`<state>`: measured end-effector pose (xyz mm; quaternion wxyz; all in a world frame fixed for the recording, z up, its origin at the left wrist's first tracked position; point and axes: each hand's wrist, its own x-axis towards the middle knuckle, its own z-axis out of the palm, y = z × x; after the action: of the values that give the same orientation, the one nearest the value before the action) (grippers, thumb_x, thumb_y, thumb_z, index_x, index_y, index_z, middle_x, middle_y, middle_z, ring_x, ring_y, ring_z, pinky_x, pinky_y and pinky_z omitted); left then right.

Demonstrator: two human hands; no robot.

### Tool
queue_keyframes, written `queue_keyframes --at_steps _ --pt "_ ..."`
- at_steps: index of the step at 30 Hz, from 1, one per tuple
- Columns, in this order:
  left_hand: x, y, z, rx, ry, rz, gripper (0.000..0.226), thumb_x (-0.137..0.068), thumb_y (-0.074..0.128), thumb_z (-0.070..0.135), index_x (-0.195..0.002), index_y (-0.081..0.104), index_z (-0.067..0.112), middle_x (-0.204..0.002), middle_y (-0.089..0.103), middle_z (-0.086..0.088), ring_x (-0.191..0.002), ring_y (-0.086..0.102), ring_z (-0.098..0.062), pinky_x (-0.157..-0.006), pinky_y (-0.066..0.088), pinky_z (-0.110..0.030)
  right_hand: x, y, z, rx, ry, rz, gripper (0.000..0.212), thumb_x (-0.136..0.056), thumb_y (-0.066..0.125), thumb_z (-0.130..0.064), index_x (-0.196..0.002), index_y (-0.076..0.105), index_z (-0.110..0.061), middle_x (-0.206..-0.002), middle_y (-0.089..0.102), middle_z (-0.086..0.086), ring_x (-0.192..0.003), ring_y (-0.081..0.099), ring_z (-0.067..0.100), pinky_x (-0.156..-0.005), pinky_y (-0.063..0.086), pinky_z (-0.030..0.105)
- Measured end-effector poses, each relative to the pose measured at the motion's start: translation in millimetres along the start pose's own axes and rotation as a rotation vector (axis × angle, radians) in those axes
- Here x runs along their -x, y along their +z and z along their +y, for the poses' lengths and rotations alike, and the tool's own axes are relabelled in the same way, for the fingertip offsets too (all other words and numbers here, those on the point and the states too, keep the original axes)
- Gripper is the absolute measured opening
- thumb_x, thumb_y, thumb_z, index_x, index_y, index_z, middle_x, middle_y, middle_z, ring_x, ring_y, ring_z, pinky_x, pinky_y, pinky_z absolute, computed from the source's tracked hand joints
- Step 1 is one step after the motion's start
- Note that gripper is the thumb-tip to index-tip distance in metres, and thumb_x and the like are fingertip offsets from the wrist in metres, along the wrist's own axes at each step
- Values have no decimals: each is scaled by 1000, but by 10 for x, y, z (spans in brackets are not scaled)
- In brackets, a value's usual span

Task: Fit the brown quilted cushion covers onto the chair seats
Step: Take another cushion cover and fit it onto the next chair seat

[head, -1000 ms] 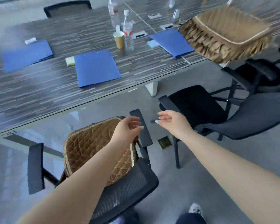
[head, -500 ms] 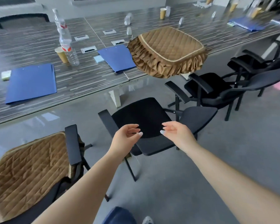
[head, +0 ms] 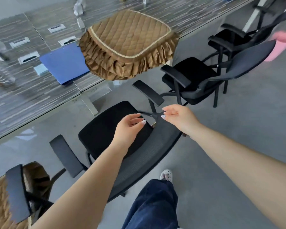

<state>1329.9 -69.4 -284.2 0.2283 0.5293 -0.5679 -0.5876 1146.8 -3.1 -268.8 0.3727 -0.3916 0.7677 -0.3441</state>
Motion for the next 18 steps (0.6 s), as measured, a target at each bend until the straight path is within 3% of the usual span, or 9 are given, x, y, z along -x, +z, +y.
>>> queue_keyframes --at_steps 3,6,9,18 --pt "-458 322 186 63 -56 20 28 -86 69 25 -113 64 26 -109 70 7 -103 65 -8 -94 51 -30 -461 -392 69 26 46 -16 31 -86 65 -30 -117 62 -25 -104 63 -13 -103 59 8 -82 40 21" --pt "-884 614 466 124 -97 17 28 -87 69 23 -114 62 25 -108 69 7 -103 64 -8 -88 51 -27 -925 -842 34 26 55 -3 31 -87 65 -28 -118 62 -25 -109 64 -9 -104 60 10 -76 42 20" --pt "-1241 759 758 163 -86 31 28 -87 69 23 -114 62 25 -106 69 9 -101 64 -8 -85 51 -26 -1328 -1162 -44 48 34 -20 30 -87 65 -27 -117 62 -25 -110 64 -7 -105 60 11 -87 45 27" --pt "-2210 679 1196 252 -101 250 22 -85 71 27 -104 61 31 -110 69 6 -106 64 -13 -96 50 -36 -2786 -1535 -379 84 -70 -190 33 -85 68 -25 -117 62 -24 -113 64 -5 -103 60 10 -80 44 20"
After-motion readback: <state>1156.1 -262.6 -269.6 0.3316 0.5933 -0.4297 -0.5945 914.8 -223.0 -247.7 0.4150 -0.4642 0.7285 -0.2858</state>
